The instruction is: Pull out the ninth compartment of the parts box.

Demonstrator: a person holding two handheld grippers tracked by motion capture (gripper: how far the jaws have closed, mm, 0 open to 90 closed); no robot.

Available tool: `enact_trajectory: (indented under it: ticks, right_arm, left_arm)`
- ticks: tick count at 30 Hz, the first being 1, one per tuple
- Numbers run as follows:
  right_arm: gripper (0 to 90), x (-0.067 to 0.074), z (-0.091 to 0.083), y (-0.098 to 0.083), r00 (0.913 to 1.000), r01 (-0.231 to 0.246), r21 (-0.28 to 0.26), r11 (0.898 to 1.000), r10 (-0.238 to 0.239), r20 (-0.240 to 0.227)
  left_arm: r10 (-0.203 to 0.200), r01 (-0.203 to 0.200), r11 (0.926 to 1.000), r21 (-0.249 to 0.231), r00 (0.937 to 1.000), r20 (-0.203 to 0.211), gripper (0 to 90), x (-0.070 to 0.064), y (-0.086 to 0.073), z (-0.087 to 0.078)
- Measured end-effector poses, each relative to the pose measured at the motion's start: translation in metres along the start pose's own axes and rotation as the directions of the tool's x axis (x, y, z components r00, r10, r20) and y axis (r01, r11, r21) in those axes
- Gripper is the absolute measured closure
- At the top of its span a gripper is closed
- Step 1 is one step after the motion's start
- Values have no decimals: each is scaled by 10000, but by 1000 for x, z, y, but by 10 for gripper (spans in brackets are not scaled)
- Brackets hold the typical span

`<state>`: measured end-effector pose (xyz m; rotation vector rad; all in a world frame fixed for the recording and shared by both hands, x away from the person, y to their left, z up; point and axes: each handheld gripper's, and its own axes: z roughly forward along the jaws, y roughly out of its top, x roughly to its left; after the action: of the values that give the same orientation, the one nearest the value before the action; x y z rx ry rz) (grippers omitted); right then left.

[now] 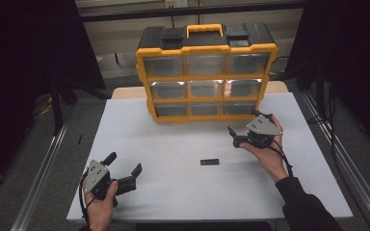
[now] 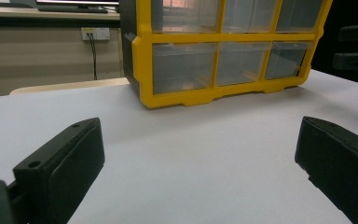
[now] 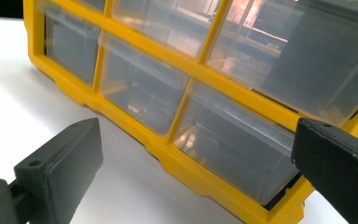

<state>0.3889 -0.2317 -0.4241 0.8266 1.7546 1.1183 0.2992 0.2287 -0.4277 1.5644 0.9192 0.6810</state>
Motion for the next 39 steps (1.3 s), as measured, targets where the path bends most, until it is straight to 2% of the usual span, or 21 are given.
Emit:
enact_trajectory:
  ticks: [3,6,8,10,12,13,14,15,21,23,24,25,28,29,30,32,33,35,36,38,39]
  right_arm:
    - [22,0,6,-2,9961,767,153,9969,-773,422]
    - [23,-1,8,-1,9917,1109,205,9936,-1120,638]
    - [29,-2,11,-2,9815,1659,293,9857,-1680,920]
    - [31,-1,12,-2,9790,1773,320,9836,-1796,961]
    - [38,1,12,-3,9647,2382,383,9705,-2410,1061]
    - [42,2,13,-3,9523,2804,469,9587,-2840,1119]
    - [42,2,13,-3,9523,2804,469,9587,-2840,1119]
    - [46,2,15,-1,9326,3329,525,9415,-3370,1293]
    - [77,-1,21,-3,8954,4137,847,9065,-4220,1424]
    - [78,-1,22,-5,8905,4211,898,9026,-4302,1482]
    - [79,-1,23,-7,8791,4403,1043,8918,-4518,1518]
    - [90,-1,25,-9,8549,4794,1160,8699,-4928,1624]
    - [93,-2,27,-10,8207,5264,1289,8404,-5419,1811]
    - [93,-2,27,-10,8207,5264,1289,8404,-5419,1811]
    - [97,-3,29,-10,7983,5534,1412,8209,-5710,1914]
    - [102,-3,30,-10,7922,5604,1462,8152,-5791,1927]
    - [105,-2,32,-11,7769,5775,1541,8017,-5977,1979]
    - [106,-3,34,-12,7381,6212,1717,7646,-6445,1996]
    - [125,-3,36,-13,6929,6673,1896,7203,-6937,1967]
    - [138,-3,38,-15,6568,6970,2077,6863,-7273,1990]
    - [151,-4,39,-15,6343,7166,2157,6632,-7484,1938]
  left_arm:
    - [6,-6,10000,16,10000,27,15,0,0,0]
    - [7,-8,10000,54,9999,128,15,-1,0,0]
    - [-2,0,9999,119,9999,160,15,-1,0,0]
    - [-42,41,9999,94,9999,152,15,-1,0,0]
    - [21,-23,9999,127,9999,138,15,-1,0,0]
    - [-24,23,10000,81,9999,136,15,-1,0,0]
    - [45,-47,9999,129,9999,147,15,-1,0,0]
    - [46,-50,9998,190,9998,182,15,-1,-1,1]
    - [-89,88,9999,103,9999,101,15,0,-1,1]
    - [-53,51,9999,121,9999,116,15,1,-1,1]
    - [-35,33,9999,144,9999,130,15,1,-1,1]
    - [-16,14,9999,143,9999,144,15,1,-1,1]
    - [-7,4,9999,145,9999,163,15,1,-1,1]
    - [-13,11,9999,142,9999,144,15,1,-1,1]
    - [-22,20,9999,145,9999,139,15,1,-1,1]
    - [-14,12,9999,143,9999,139,15,1,-1,1]
    - [-6,4,9999,137,9999,140,15,1,-1,1]
    - [-2,0,9999,142,9999,149,15,0,-1,1]
    - [22,-24,9999,145,9999,144,15,0,-1,1]
    - [26,-28,9999,142,9999,133,15,0,-1,1]
    - [54,-56,9999,164,9999,150,15,1,-1,1]
